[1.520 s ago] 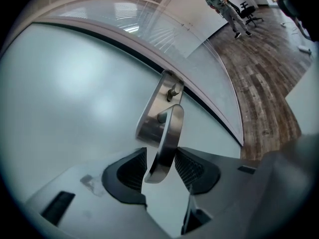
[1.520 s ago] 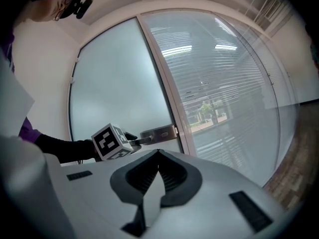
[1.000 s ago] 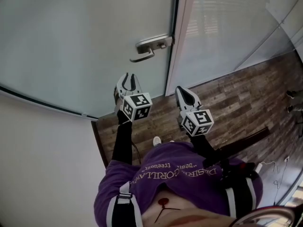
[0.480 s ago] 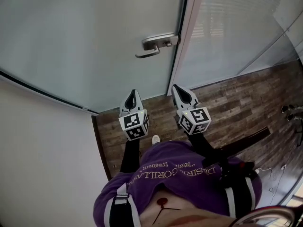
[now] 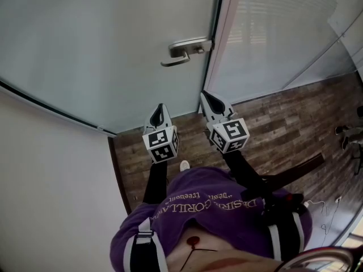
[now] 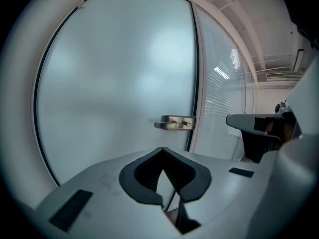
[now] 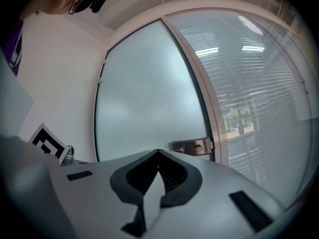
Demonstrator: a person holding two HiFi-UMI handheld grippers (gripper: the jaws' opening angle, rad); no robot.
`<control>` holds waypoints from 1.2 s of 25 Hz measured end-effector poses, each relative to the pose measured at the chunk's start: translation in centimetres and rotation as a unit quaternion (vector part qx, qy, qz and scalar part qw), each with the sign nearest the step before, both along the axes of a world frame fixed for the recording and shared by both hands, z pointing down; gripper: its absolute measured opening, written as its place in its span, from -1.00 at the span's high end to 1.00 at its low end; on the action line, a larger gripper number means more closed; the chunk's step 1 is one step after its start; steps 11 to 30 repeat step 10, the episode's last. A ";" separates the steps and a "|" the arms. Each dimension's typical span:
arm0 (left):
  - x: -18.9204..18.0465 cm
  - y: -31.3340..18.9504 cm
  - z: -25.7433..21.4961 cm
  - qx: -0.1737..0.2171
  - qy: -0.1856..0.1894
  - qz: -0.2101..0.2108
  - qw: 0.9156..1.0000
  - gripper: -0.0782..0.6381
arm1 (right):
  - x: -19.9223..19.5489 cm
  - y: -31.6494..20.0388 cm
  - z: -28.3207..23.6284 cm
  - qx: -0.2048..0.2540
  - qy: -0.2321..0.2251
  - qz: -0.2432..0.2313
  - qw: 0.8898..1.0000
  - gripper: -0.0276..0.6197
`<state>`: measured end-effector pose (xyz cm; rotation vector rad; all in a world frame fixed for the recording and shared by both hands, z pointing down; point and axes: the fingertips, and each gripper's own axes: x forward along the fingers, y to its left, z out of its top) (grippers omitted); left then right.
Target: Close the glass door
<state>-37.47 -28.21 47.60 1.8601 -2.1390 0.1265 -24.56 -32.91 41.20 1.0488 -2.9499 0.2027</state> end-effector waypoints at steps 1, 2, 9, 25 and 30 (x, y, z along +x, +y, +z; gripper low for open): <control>0.1 0.0 -0.1 0.001 0.000 -0.001 1.000 0.78 | 0.0 0.0 -0.1 0.001 -0.001 0.001 1.000 0.92; 0.1 0.0 -0.3 0.004 0.000 -0.001 1.000 0.78 | 0.1 -0.1 -0.2 0.001 -0.002 0.003 1.000 0.92; 0.0 -0.1 -0.7 0.011 -0.008 -0.002 1.000 0.78 | 0.2 -0.2 -0.2 -0.003 -0.004 0.007 1.000 0.92; 0.0 0.0 -0.7 0.011 -0.007 -0.003 1.000 0.78 | 0.2 -0.2 -0.2 -0.004 -0.003 0.008 1.000 0.92; 0.0 0.0 -0.7 0.011 -0.007 -0.003 1.000 0.78 | 0.2 -0.2 -0.2 -0.004 -0.003 0.008 1.000 0.92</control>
